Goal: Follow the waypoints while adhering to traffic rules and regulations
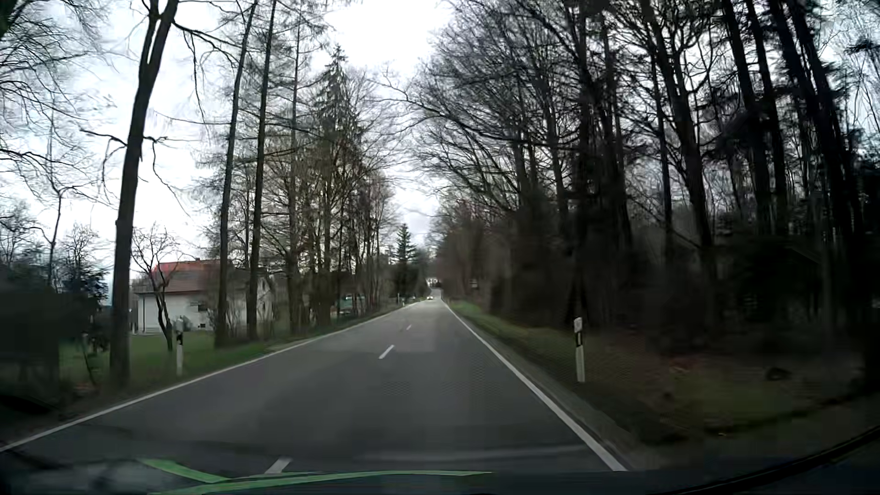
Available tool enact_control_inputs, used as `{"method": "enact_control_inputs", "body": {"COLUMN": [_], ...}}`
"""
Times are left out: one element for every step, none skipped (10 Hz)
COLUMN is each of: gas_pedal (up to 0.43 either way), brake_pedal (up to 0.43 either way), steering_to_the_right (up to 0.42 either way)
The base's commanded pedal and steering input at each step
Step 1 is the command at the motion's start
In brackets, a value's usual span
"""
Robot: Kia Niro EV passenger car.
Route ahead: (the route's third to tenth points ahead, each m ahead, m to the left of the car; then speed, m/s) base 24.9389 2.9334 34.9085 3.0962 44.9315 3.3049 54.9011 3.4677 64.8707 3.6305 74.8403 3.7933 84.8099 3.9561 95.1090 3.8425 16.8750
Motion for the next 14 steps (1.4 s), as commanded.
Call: {"method": "enact_control_inputs", "body": {"gas_pedal": [0.197, 0.197, 0.197, 0.197, 0.197, 0.209, 0.209, 0.209, 0.209, 0.220, 0.220, 0.220, 0.220, 0.220], "brake_pedal": [0.000, 0.000, 0.000, 0.000, 0.000, 0.000, 0.000, 0.000, 0.000, 0.000, 0.000, 0.000, 0.000, 0.000], "steering_to_the_right": [-0.001, 0.000, 0.000, -0.001, 0.000, 0.000, 0.000, -0.001, -0.001, -0.001, -0.001, -0.001, -0.001, -0.001]}}
